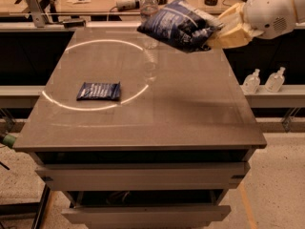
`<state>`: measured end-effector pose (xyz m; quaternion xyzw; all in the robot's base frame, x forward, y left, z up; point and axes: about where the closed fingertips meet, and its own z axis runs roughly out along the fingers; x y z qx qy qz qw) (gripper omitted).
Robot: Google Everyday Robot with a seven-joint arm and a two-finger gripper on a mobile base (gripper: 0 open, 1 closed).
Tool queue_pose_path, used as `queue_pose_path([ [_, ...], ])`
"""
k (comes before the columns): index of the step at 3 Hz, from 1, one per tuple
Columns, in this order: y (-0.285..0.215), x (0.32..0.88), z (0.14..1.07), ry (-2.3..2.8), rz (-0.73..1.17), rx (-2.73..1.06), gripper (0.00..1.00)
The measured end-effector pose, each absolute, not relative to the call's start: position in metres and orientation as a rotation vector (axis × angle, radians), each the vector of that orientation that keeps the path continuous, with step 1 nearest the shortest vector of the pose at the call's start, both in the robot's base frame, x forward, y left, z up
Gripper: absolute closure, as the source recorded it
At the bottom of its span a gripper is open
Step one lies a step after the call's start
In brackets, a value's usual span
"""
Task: Pick blue chip bag
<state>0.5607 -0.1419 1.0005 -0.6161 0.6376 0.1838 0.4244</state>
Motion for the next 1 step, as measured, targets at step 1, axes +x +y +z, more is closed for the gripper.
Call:
queue_pose_path([
  [1,-0.1342,0.5574,1.0081,1.562,0.49,-1.535,1.0],
])
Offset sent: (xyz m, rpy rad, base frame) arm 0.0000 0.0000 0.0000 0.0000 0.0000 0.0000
